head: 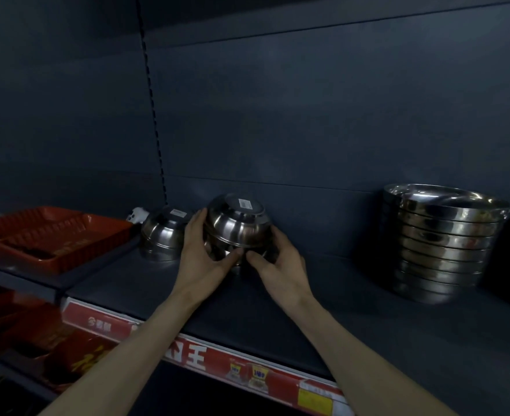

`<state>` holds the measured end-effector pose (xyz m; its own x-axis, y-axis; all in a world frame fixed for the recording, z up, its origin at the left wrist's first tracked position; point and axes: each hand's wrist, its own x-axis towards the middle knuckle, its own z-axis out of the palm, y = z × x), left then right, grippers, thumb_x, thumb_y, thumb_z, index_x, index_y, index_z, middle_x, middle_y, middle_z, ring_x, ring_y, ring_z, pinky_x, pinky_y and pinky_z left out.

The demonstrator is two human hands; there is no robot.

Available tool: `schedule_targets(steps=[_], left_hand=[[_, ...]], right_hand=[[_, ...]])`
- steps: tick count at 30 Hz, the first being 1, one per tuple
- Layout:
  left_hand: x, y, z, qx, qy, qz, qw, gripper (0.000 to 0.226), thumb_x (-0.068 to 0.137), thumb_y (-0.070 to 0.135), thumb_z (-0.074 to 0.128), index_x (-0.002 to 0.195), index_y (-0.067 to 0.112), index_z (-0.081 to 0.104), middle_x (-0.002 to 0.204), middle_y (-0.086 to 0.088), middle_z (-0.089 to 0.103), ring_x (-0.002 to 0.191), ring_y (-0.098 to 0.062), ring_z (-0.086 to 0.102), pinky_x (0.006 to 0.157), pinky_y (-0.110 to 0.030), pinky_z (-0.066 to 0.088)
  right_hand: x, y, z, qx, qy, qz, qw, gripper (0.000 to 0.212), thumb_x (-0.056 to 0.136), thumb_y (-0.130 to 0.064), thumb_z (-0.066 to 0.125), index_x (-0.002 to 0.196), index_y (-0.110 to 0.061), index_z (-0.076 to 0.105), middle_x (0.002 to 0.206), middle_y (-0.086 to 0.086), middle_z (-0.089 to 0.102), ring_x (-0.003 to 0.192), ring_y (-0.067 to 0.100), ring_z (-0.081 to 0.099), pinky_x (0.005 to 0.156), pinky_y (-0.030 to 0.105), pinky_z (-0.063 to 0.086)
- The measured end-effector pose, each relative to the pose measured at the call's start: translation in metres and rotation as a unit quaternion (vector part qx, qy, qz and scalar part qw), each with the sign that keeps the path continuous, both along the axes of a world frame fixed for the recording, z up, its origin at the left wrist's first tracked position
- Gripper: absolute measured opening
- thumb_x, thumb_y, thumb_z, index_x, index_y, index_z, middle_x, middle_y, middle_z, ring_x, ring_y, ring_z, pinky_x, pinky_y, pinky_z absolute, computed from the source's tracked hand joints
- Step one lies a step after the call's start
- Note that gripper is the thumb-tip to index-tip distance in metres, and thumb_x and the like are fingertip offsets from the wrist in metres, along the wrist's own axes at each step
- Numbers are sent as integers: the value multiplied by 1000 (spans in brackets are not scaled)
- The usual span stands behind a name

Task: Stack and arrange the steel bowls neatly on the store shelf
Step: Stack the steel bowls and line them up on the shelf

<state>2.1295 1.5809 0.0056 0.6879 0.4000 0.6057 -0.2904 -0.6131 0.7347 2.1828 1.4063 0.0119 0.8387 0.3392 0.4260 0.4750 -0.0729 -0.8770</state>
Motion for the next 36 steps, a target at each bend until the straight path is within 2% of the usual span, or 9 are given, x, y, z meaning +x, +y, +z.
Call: schedule_targets(steps=[4, 8, 12, 16, 20, 24, 27, 31, 36], left_hand=[[-7, -6, 4, -7, -14, 23, 1000, 96, 78, 32, 94, 156, 19, 40, 154, -1, 41, 137, -1, 44, 105, 2, 34], [-20, -12, 9, 3, -33, 24, 999, 93, 78, 41, 92, 154, 24, 42, 156, 5, 45, 142, -6, 46, 117, -22, 40], [-33, -23, 22, -29, -55, -7, 998, 81, 81, 42, 91, 149, 29, 47, 156, 7, 54, 143, -7, 51, 122, -40, 43], [-41, -41, 41, -57, -78, -24, 995, 77, 82, 29, 91, 147, 26, 51, 138, 17, 64, 129, 2, 60, 113, -33, 50], [-48, -57, 53, -72, -97, -59, 991, 73, 82, 29, 90, 144, 25, 53, 130, 14, 70, 125, -8, 66, 107, -36, 55], [-55, -77, 62, -96, -107, -92, 985, 69, 81, 34, 91, 140, 25, 55, 131, 9, 71, 126, -12, 67, 110, -48, 54], [-62, -93, 69, -101, -112, -111, 982, 71, 80, 42, 90, 139, 26, 55, 135, 7, 70, 131, -16, 65, 111, -52, 52], [-68, -121, 80, -105, -124, -140, 977, 67, 82, 39, 91, 138, 25, 57, 134, 10, 71, 131, -10, 65, 111, -45, 53], [-70, -161, 93, -99, -124, -184, 970, 64, 79, 37, 86, 135, 28, 59, 131, 15, 71, 129, -5, 64, 109, -35, 52]], right_hand=[[-2, -1, 5, 22, -16, -28, 999, 51, 98, -22, 76, 147, -27, 62, 118, -30, 70, 116, -13, 63, 106, 13, 49], [-7, -9, 9, 35, -32, -45, 998, 53, 96, -14, 78, 146, -26, 64, 112, -38, 67, 109, -21, 62, 94, 0, 45], [-17, -22, 20, 54, -51, -49, 996, 57, 94, -18, 81, 147, -28, 62, 126, -32, 68, 126, -10, 61, 114, 23, 50], [-32, -43, 38, 61, -67, -49, 995, 48, 96, -19, 80, 139, -34, 65, 119, -31, 73, 120, -9, 65, 111, 23, 52], [-44, -67, 55, 45, -89, -74, 992, 53, 95, -25, 82, 144, -28, 64, 118, -30, 71, 118, -12, 64, 104, 10, 49], [-55, -94, 67, 36, -109, -104, 988, 58, 94, -31, 82, 147, -35, 60, 132, -16, 68, 130, 0, 59, 113, 22, 45], [-67, -114, 75, 33, -120, -113, 986, 58, 95, -32, 81, 149, -36, 57, 137, -18, 65, 131, -4, 55, 115, 23, 43], [-80, -146, 82, 28, -134, -128, 982, 58, 98, -32, 78, 150, -36, 54, 141, -21, 61, 132, -7, 54, 114, 20, 43], [-89, -188, 92, 30, -135, -165, 977, 63, 96, -37, 76, 154, -32, 51, 144, -18, 55, 134, 3, 56, 118, 33, 48]])
